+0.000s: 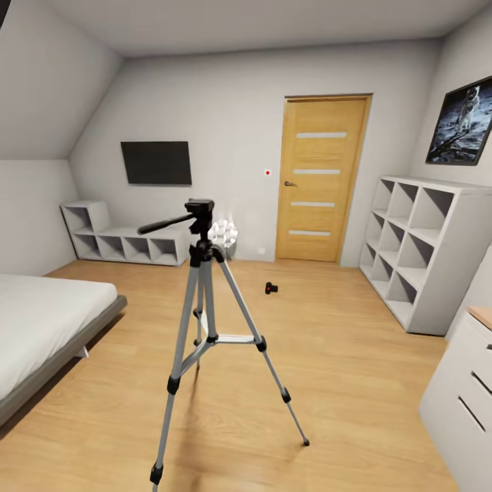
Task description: Attach the digital camera to the camera tripod in the bedroom.
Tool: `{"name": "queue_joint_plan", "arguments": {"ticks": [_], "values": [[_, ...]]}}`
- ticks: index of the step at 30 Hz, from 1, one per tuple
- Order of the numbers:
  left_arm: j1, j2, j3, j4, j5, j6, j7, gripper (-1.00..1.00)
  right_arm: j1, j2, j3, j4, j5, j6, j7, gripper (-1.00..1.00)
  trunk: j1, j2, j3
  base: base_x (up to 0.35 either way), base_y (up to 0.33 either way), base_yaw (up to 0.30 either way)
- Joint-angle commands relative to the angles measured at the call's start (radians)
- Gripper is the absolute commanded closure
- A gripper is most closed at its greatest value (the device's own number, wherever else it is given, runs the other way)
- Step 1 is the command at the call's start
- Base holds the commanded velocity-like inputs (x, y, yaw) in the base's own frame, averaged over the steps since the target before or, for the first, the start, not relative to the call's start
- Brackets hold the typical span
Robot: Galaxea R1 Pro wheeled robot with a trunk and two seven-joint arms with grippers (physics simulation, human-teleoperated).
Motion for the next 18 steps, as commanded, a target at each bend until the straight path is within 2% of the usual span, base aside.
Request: {"name": "queue_joint_plan", "arguments": {"ticks": [1, 7, 13, 18], "values": [[0.000, 0.000, 0.000, -0.001, 0.009, -0.002, 0.000, -1.00, 0.000, 0.000, 0.001, 0.000, 0.001, -0.006, -0.001, -1.00, 0.001, 0.000, -0.001, 0.272, 0.000, 0.000], [0.000, -0.001, 0.001, -0.001, 0.009, -0.002, 0.000, -1.00, 0.000, 0.002, 0.001, 0.000, 0.000, -0.014, -0.001, -1.00, 0.001, 0.000, -0.001, 0.125, 0.000, -0.016], [0.000, -0.001, 0.002, -0.001, 0.008, -0.003, 0.000, -1.00, 0.000, 0.004, 0.001, 0.000, 0.000, -0.016, -0.001, -1.00, 0.001, 0.000, -0.001, 0.018, 0.000, -0.175], [0.000, -0.001, 0.002, -0.001, 0.009, -0.003, 0.000, -1.00, 0.000, 0.003, 0.001, 0.000, 0.000, -0.016, 0.000, -1.00, 0.001, 0.000, -0.001, 0.002, 0.000, -0.065]]}}
